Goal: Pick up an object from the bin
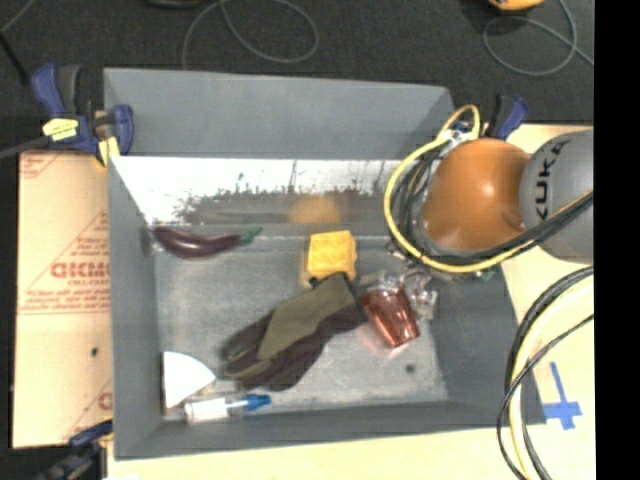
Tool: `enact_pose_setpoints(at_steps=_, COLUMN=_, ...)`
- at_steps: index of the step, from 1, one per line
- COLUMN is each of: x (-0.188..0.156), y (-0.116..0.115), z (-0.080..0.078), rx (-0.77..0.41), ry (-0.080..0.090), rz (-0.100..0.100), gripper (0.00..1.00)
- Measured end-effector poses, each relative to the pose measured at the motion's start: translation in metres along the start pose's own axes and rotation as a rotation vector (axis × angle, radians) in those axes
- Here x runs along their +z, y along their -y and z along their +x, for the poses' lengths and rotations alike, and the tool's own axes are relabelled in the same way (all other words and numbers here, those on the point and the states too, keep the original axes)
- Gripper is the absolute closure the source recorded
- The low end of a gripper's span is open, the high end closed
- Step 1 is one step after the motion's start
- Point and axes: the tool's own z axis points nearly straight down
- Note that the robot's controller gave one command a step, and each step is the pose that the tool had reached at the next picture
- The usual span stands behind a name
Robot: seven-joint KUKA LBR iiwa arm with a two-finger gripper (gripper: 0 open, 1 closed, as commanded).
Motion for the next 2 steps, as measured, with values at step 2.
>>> enact_pose_setpoints(at_steps=2, x=-0.0001, y=0.0000, z=-0.0004, rx=0.002, ry=0.001, rz=0.000, gripper=1.00)
